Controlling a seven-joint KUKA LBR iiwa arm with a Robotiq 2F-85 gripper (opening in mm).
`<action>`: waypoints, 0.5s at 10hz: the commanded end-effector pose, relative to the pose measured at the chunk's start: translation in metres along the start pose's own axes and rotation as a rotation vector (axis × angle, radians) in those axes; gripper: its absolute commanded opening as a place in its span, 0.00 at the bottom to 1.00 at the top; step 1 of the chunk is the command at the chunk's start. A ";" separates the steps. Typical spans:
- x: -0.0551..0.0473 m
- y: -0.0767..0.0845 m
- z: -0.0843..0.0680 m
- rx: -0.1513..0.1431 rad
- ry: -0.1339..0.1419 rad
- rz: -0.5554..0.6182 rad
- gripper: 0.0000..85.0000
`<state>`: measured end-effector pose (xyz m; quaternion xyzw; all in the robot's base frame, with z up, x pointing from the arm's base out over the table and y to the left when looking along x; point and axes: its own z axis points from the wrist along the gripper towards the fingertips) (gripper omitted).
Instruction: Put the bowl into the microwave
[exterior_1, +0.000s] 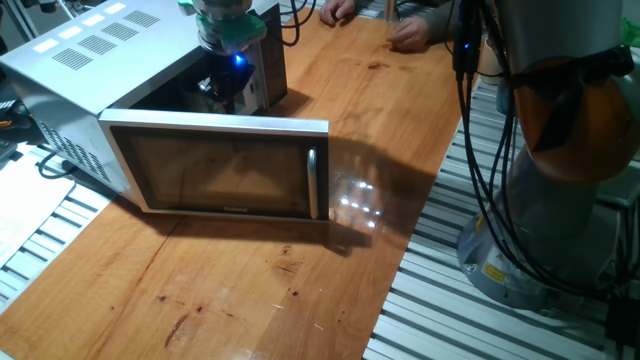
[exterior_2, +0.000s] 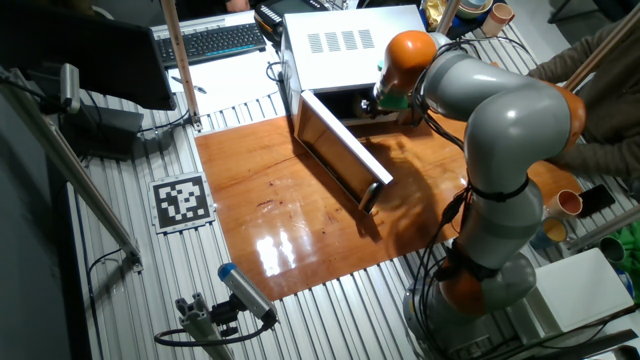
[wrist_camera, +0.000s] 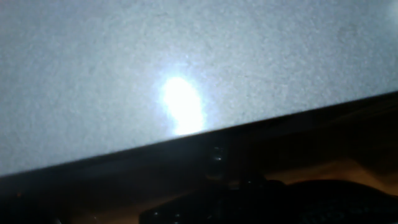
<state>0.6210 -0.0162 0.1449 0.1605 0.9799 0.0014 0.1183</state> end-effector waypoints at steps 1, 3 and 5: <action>-0.001 0.000 0.000 0.000 -0.006 0.000 0.00; -0.002 0.001 -0.001 -0.003 -0.014 0.000 0.00; -0.004 0.002 0.001 -0.006 -0.023 0.003 0.00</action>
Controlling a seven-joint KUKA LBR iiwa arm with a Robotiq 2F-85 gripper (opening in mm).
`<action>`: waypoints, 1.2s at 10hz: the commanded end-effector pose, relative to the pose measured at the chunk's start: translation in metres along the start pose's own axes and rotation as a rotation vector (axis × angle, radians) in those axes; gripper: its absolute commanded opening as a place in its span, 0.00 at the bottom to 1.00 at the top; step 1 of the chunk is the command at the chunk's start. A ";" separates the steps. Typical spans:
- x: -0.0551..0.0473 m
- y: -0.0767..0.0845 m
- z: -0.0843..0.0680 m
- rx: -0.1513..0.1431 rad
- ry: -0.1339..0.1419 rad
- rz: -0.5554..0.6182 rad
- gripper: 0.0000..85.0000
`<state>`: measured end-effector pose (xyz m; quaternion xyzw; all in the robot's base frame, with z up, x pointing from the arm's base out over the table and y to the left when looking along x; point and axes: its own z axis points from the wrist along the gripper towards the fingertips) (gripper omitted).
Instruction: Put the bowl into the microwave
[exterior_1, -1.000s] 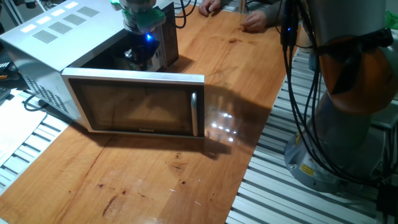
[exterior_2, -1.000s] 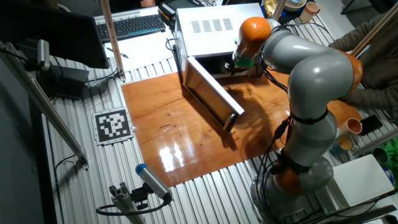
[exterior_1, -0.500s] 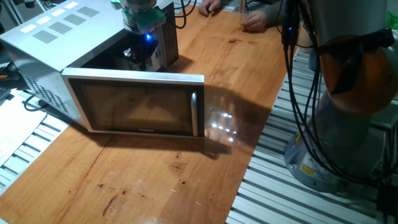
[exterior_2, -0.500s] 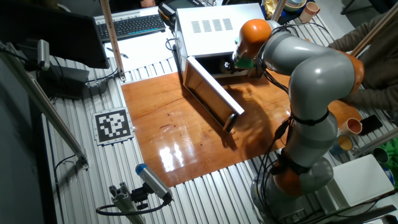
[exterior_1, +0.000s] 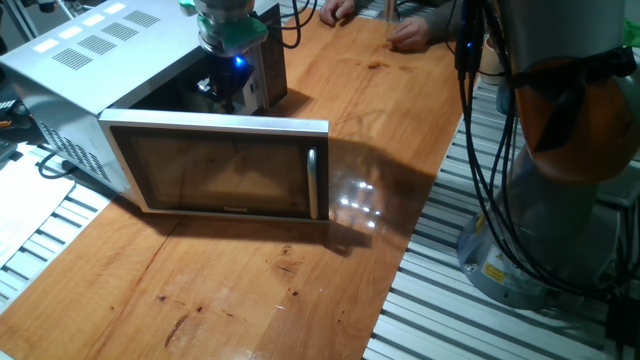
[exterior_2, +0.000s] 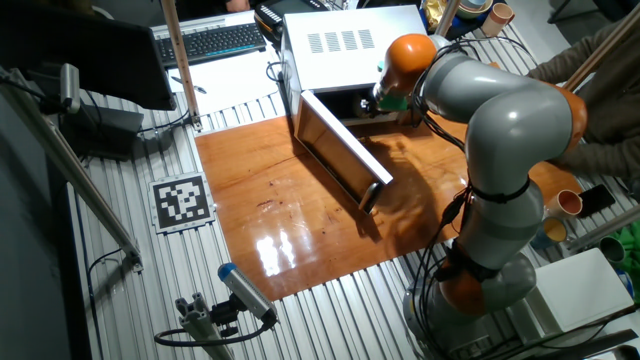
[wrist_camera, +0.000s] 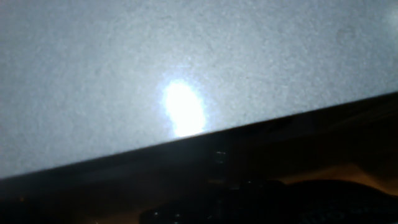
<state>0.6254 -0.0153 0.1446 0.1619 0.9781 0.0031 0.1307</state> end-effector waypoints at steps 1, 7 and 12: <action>-0.001 0.001 0.000 -0.001 -0.003 0.002 0.00; -0.008 0.005 0.003 -0.008 -0.018 0.001 0.00; -0.010 0.004 0.004 -0.011 -0.027 -0.003 0.00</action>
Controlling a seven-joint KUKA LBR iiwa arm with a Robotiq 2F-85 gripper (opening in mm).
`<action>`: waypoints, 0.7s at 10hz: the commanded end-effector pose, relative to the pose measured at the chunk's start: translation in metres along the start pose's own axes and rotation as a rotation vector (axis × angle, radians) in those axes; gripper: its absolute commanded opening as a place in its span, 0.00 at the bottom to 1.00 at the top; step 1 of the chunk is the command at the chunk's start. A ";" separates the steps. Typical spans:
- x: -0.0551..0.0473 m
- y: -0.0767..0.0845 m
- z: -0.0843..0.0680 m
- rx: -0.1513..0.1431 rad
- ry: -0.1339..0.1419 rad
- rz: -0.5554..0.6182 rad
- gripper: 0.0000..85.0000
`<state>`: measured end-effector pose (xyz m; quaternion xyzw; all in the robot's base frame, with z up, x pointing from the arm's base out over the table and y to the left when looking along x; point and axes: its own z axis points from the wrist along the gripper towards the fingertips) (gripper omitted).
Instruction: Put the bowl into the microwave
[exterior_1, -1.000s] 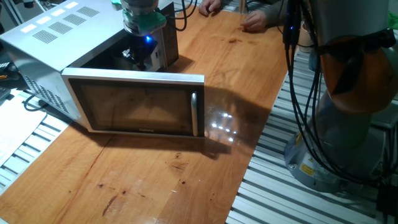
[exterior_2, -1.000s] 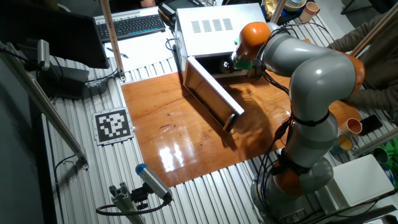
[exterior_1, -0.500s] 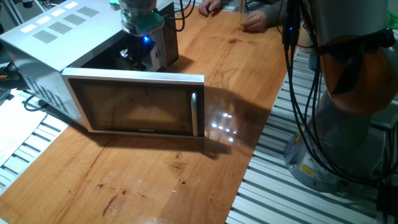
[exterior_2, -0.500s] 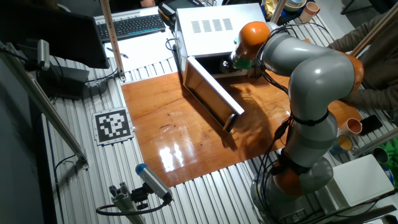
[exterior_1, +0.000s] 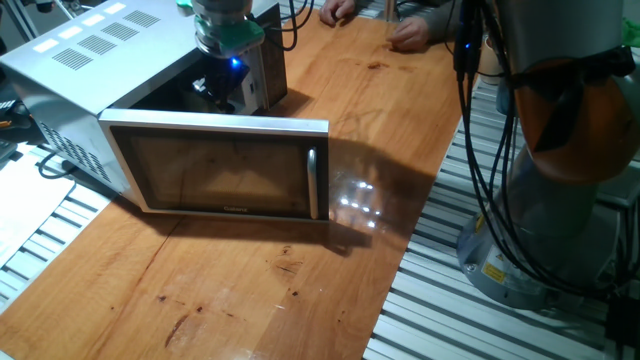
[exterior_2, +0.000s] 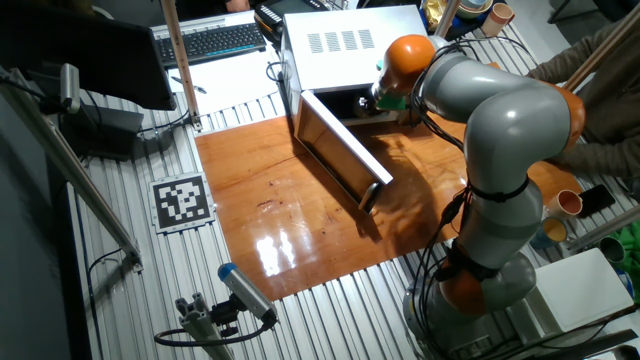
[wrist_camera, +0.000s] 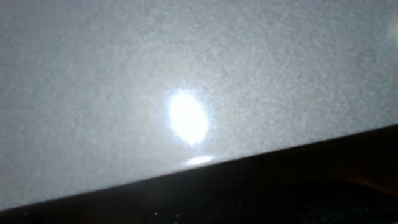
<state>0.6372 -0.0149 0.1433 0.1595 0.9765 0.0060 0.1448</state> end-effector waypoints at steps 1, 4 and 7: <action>0.000 0.000 0.000 -0.001 -0.003 0.000 0.00; -0.001 -0.001 0.001 -0.004 -0.008 -0.001 0.00; 0.000 -0.002 -0.005 -0.003 0.028 -0.012 0.00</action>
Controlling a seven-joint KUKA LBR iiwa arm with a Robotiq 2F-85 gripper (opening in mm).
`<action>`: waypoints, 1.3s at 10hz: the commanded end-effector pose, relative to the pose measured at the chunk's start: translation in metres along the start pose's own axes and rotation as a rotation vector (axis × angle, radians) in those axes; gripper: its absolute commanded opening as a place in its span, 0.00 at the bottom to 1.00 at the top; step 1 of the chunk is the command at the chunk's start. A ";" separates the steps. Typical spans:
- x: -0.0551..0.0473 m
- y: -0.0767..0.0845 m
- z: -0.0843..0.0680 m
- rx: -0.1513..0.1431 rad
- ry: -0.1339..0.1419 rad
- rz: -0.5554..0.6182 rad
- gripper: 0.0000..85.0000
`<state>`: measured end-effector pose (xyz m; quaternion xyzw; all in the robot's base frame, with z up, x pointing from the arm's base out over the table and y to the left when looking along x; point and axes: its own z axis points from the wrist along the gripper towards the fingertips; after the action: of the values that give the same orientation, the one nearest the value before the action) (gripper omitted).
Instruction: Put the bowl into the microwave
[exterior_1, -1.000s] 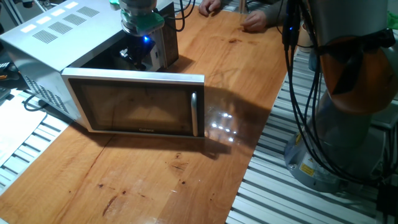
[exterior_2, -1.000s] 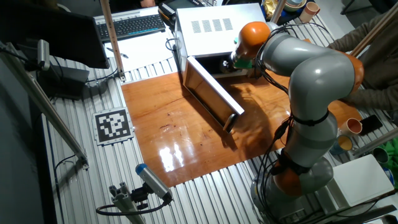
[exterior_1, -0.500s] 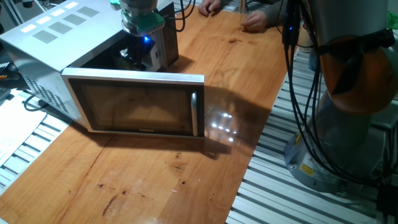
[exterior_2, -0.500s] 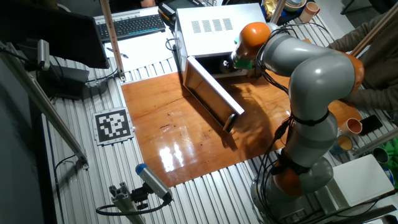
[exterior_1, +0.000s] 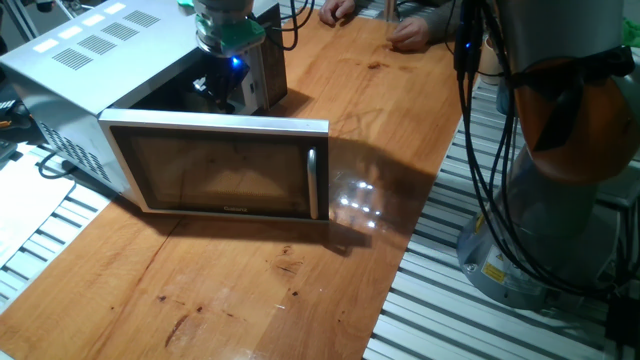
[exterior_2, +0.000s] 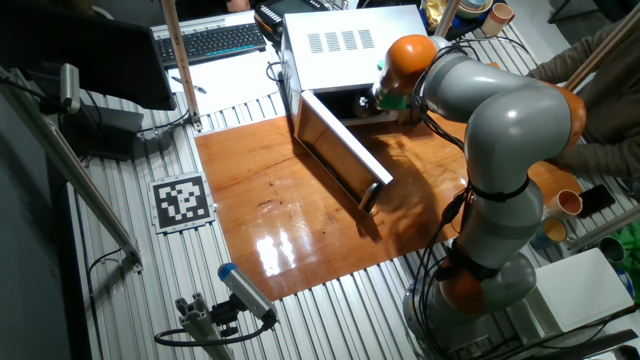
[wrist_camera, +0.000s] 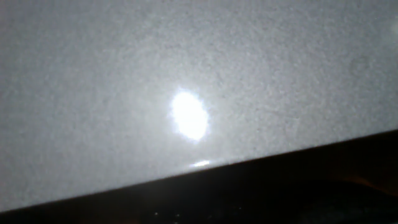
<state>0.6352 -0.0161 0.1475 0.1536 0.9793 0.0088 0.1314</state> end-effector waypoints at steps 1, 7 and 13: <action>0.001 0.000 -0.003 0.004 0.022 -0.006 0.00; 0.024 0.001 -0.016 0.026 0.081 -0.007 0.00; 0.031 -0.001 -0.019 0.061 0.137 -0.039 0.00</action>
<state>0.6017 -0.0075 0.1574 0.1377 0.9886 -0.0131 0.0590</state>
